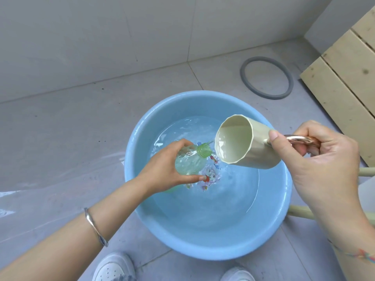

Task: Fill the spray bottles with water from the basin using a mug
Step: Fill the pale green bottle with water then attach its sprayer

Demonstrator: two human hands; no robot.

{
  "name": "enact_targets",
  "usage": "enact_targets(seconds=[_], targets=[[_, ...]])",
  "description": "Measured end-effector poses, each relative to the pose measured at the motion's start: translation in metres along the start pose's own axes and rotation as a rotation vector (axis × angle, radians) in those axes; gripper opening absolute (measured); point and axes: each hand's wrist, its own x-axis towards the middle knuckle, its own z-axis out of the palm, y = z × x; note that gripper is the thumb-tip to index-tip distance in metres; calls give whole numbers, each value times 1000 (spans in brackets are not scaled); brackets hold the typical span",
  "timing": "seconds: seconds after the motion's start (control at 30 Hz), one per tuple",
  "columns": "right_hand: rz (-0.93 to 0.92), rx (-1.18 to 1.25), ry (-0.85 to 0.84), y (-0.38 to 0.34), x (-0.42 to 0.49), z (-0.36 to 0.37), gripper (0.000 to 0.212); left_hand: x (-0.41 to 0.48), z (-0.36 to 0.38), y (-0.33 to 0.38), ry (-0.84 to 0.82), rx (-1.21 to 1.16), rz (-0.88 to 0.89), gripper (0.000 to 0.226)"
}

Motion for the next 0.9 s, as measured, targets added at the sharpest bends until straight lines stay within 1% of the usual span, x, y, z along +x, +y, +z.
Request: enact_targets(seconds=[0.4, 0.9], targets=[[-185, -130, 14, -6, 2, 2, 43, 0, 1, 1, -12, -14, -21, 69], [-308, -212, 1, -13, 4, 9, 40, 1, 5, 4, -18, -30, -15, 67]])
